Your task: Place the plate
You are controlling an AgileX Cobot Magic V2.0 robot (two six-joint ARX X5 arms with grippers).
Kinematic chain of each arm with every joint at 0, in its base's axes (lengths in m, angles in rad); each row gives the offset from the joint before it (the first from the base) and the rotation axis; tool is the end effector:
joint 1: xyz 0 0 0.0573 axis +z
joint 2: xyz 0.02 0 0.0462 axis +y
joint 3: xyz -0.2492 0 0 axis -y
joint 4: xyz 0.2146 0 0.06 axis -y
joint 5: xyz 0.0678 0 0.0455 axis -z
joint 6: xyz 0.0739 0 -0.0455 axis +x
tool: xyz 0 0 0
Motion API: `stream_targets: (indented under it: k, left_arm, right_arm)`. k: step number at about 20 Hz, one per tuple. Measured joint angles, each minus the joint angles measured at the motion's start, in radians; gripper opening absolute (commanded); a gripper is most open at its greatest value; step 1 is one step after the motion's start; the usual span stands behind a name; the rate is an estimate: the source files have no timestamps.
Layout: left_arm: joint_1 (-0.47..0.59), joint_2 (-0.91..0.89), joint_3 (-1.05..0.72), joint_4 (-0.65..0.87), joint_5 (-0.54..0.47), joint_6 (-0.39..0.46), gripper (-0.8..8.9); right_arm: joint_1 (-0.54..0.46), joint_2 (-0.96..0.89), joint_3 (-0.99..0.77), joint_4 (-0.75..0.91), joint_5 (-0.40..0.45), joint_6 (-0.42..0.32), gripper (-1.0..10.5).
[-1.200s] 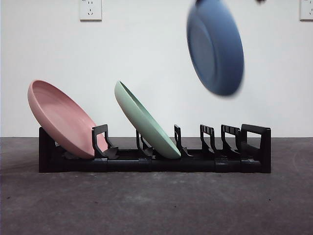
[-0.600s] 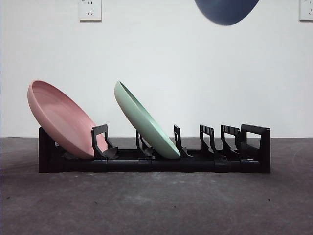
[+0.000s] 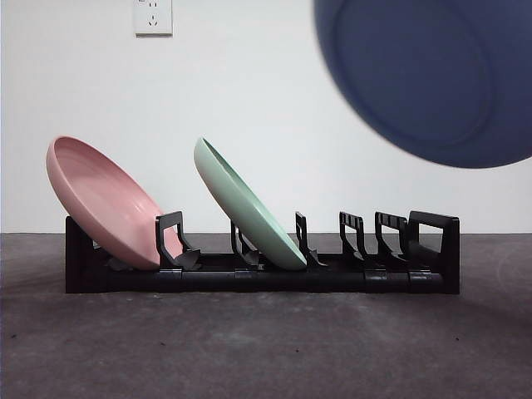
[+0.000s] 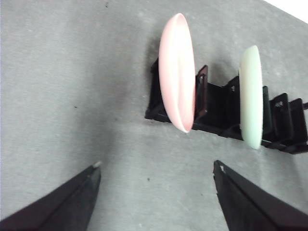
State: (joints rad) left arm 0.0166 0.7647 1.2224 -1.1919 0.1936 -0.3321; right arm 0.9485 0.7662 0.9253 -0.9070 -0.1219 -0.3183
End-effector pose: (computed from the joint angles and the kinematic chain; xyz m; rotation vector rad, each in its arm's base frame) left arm 0.1106 -0.0124 0.3307 -0.3934 0.7539 -0.0461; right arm 0.0780 0.1241 0.2735 -0.5900 0.5538 1.1329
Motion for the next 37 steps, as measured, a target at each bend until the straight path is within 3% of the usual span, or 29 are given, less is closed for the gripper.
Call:
stream_targets:
  k: [5, 8, 16, 30, 34, 37]
  left_arm:
    - [0.000, 0.000, 0.000, 0.000, -0.012, 0.012, 3.75]
    - [0.000, 0.000, 0.000, 0.000, -0.012, 0.019, 3.75]
    - [0.000, 0.000, 0.000, 0.000, -0.012, 0.026, 3.75]
    - [0.000, 0.000, 0.000, 0.003, -0.013, 0.052, 3.75]
    - [0.000, 0.000, 0.000, 0.004, -0.012, 0.052, 3.75]
    - [0.000, 0.000, 0.000, 0.004, -0.013, 0.052, 3.75]
  right_arm:
    - [0.268, 0.208, 0.000, 0.005, 0.163, -0.026, 0.1]
    - [0.335, 0.339, 0.000, 0.041, 0.226, -0.042, 0.1]
    - [0.294, 0.595, 0.000, 0.289, 0.230, -0.105, 0.1]
    - [0.188, 0.764, 0.000, 0.346, 0.249, -0.164, 0.1]
    - [0.183, 0.774, 0.000, 0.304, 0.246, -0.163, 1.4]
    - [0.183, 0.776, 0.002, 0.279, 0.246, -0.112, 1.8]
